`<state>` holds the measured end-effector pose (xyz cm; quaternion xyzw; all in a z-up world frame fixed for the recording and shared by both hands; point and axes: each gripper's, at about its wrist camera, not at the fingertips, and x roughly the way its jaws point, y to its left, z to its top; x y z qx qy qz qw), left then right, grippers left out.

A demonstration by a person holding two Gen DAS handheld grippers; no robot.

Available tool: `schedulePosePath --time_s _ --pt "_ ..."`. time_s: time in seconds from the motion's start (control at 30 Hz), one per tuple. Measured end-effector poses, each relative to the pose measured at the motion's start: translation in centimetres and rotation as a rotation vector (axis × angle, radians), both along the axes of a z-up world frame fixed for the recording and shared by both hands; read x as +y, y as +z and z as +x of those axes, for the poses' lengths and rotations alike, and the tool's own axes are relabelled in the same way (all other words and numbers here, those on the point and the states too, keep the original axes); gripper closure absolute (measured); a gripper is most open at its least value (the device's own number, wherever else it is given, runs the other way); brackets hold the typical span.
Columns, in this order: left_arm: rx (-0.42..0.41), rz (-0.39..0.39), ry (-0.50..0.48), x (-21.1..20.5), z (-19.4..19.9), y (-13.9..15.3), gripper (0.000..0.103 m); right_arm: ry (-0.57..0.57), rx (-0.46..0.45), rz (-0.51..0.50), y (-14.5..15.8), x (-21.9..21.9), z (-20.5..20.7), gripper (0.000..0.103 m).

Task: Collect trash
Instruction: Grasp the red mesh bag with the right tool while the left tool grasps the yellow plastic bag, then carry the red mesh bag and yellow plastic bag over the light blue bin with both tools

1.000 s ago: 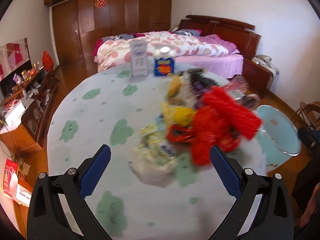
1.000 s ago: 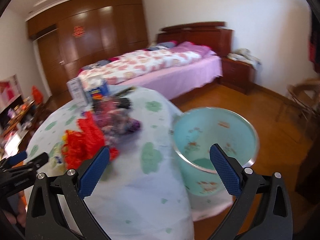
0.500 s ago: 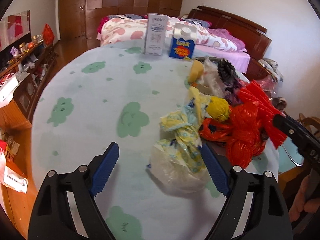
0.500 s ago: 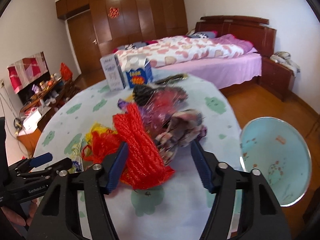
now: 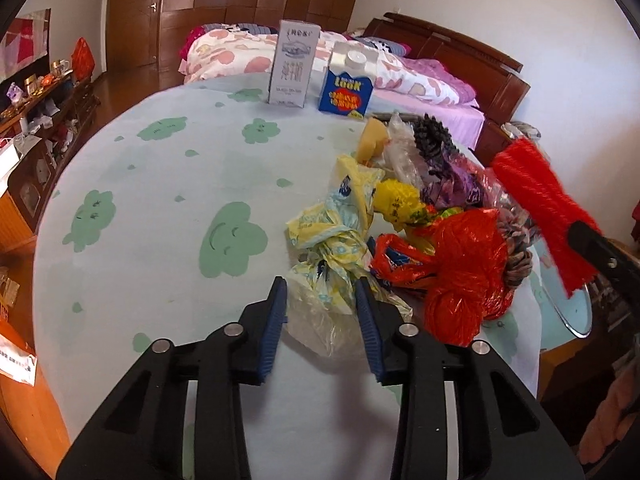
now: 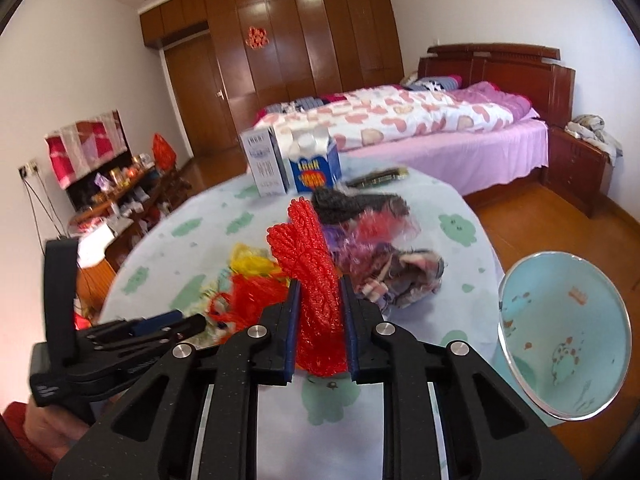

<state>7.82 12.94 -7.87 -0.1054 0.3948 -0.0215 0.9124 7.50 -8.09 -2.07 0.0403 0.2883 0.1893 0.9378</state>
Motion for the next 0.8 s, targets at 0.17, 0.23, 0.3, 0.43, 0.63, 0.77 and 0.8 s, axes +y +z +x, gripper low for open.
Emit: schedulePosePath --time_s 0.17,0.23,0.3,0.43,0.63,0.77,0.8 --pt "-0.053 0.027 0.053 1.2 -1.5 1.9 0.07 -0.023 -0.06 0.033 1.7 -1.5 -2.2 0.083" --pt "-0.08 0.042 0.068 1.5 -1.9 2.8 0.07 -0.052 -0.087 0.031 2.3 -2.4 -2.9 0.083" --pt "-0.114 0.063 0.085 1.7 -2.5 3.9 0.07 -0.081 -0.108 0.025 2.6 -3.3 -3.4 0.083" --pt "-0.187 0.083 0.104 1.9 -3.4 6.4 0.07 -0.162 -0.125 0.038 3.1 -5.6 -4.0 0.083" --pt "-0.269 0.09 0.013 -1.2 -4.2 9.2 0.07 -0.33 -0.137 0.015 3.8 -10.5 -3.9 0.083" --pt "-0.287 0.084 -0.096 -4.9 -3.8 9.8 0.07 -0.42 -0.122 0.005 3.5 -13.4 -4.2 0.083" --pt "-0.285 0.071 -0.131 -6.0 -3.6 9.8 0.07 -0.446 -0.12 -0.005 3.4 -14.2 -4.4 0.083"
